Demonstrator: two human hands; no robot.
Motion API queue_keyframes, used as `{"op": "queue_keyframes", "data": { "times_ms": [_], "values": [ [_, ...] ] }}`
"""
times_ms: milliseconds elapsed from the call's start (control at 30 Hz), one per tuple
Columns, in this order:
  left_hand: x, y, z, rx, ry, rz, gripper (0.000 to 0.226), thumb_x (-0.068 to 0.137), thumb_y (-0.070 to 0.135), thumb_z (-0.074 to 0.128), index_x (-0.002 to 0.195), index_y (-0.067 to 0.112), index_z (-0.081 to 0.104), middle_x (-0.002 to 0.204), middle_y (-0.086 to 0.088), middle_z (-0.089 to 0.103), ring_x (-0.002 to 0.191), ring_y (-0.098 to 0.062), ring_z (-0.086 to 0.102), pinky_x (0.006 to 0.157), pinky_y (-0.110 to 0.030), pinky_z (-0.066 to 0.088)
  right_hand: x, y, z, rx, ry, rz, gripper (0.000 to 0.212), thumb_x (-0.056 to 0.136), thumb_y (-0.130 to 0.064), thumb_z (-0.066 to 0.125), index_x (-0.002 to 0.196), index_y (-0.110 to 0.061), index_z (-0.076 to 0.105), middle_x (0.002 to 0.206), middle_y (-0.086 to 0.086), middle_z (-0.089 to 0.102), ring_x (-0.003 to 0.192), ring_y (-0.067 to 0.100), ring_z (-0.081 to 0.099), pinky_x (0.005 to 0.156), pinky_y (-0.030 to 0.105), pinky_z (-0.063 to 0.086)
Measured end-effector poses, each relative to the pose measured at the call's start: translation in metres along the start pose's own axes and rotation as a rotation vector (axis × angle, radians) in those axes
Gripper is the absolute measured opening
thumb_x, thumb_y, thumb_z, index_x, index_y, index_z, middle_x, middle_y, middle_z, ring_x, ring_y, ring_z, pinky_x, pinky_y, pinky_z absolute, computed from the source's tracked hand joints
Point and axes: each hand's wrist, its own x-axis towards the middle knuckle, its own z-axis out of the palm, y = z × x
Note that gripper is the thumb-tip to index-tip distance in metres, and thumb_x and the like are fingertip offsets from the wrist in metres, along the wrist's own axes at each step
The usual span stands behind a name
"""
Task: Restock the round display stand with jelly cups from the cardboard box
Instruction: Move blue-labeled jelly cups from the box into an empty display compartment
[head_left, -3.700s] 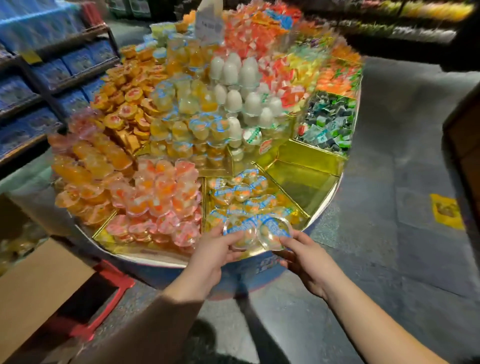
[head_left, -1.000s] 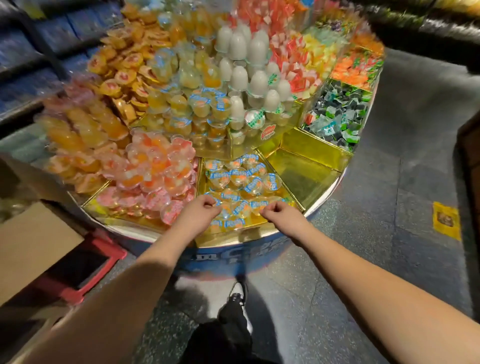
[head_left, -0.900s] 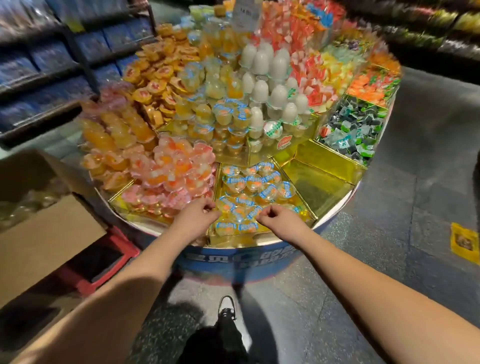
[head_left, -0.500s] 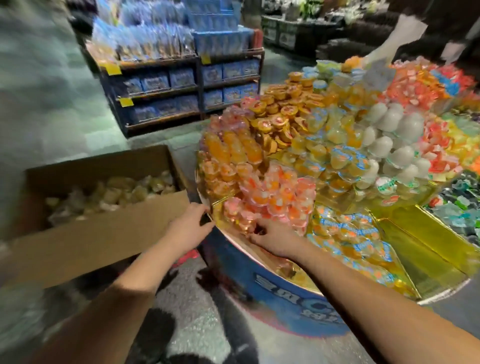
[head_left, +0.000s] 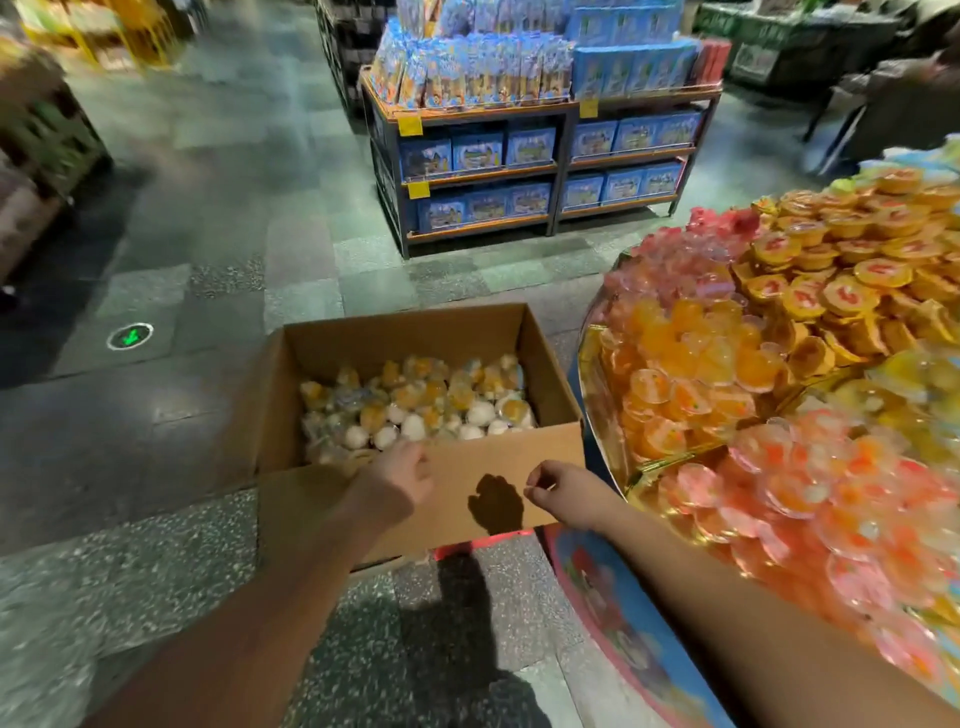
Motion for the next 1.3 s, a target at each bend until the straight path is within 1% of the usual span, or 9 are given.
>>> {"op": "queue_keyframes", "data": {
  "times_ms": [133,267,500,733,800,933,1100,1200,1300],
  "values": [
    [0.027,-0.022,-0.005,0.010,-0.081,-0.002,0.030,0.098,0.028,0.053,0.126,0.016,0.054,0.122,-0.002,0.051,0.101,-0.014,0.051,0.091,-0.027,0.045,0.033,-0.005,0.009,-0.041,-0.040,0.067,0.022,0.095,-0.030,0.059,0.110,-0.015,0.063,0.109,0.005,0.069,0.099,0.021,0.062,0.085,0.028,0.047],
    [0.053,-0.035,-0.004,-0.056,-0.101,-0.019,0.024,0.099,0.023,0.051,0.120,0.014,0.057,0.115,-0.001,0.052,0.095,-0.013,0.052,0.082,-0.025,0.045,0.067,-0.004,0.013,-0.090,-0.053,0.110,0.032,0.096,-0.034,0.057,0.120,-0.013,0.062,0.117,0.008,0.068,0.106,0.025,0.062,0.088,0.029,0.047],
    [0.123,-0.037,-0.003,-0.138,-0.108,-0.110,0.031,0.096,0.030,0.057,0.126,0.020,0.057,0.116,0.002,0.060,0.103,-0.014,0.058,0.091,-0.032,0.050,0.149,-0.001,0.012,-0.075,0.002,0.129,0.030,0.097,-0.030,0.055,0.120,-0.011,0.061,0.113,0.009,0.067,0.104,0.027,0.063,0.077,0.026,0.042],
    [0.225,-0.030,0.010,-0.439,-0.243,-0.322,0.019,0.096,0.033,0.054,0.110,0.023,0.062,0.105,-0.001,0.065,0.093,-0.018,0.063,0.080,-0.034,0.055,0.255,0.017,0.014,-0.048,-0.033,0.245,0.019,0.097,-0.036,0.052,0.096,-0.019,0.060,0.089,0.001,0.062,0.080,0.019,0.059,0.073,0.034,0.051],
    [0.262,-0.025,0.020,-0.526,-0.263,-0.400,0.016,0.096,0.029,0.055,0.107,0.020,0.065,0.106,-0.005,0.067,0.091,-0.016,0.063,0.072,-0.027,0.052,0.284,0.024,0.014,-0.037,-0.050,0.295,0.024,0.096,-0.035,0.051,0.110,-0.017,0.061,0.100,0.002,0.062,0.090,0.020,0.062,0.080,0.036,0.053],
    [0.329,-0.019,0.051,-0.549,-0.349,-0.501,0.033,0.099,0.028,0.052,0.121,0.006,0.061,0.117,-0.014,0.064,0.107,-0.030,0.062,0.083,-0.037,0.053,0.337,0.040,0.016,-0.058,-0.156,0.391,0.043,0.095,-0.024,0.043,0.137,-0.014,0.044,0.138,0.010,0.043,0.124,0.031,0.049,0.101,0.044,0.043],
    [0.388,-0.016,0.088,-0.657,-0.370,-0.643,0.044,0.098,0.031,0.050,0.127,-0.001,0.059,0.129,-0.021,0.060,0.118,-0.036,0.059,0.099,-0.043,0.051,0.385,0.059,0.016,-0.061,-0.184,0.415,0.054,0.091,-0.035,0.050,0.141,-0.020,0.038,0.140,0.010,0.035,0.128,0.036,0.041,0.103,0.048,0.040],
    [0.413,-0.014,0.107,-0.633,-0.362,-0.755,0.047,0.099,0.040,0.046,0.124,0.002,0.059,0.119,-0.017,0.063,0.106,-0.034,0.063,0.090,-0.038,0.054,0.414,0.074,0.028,-0.066,-0.236,0.432,0.064,0.092,-0.037,0.052,0.149,-0.021,0.028,0.153,0.011,0.023,0.137,0.038,0.029,0.110,0.050,0.034],
    [0.430,-0.009,0.121,-0.636,-0.345,-0.825,0.056,0.097,0.052,0.047,0.125,0.005,0.056,0.117,-0.014,0.061,0.101,-0.031,0.063,0.083,-0.036,0.055,0.431,0.085,0.040,0.009,-0.222,0.467,0.065,0.094,-0.045,0.048,0.150,-0.018,0.027,0.151,0.017,0.033,0.136,0.036,0.034,0.109,0.046,0.033]
  ]
}}
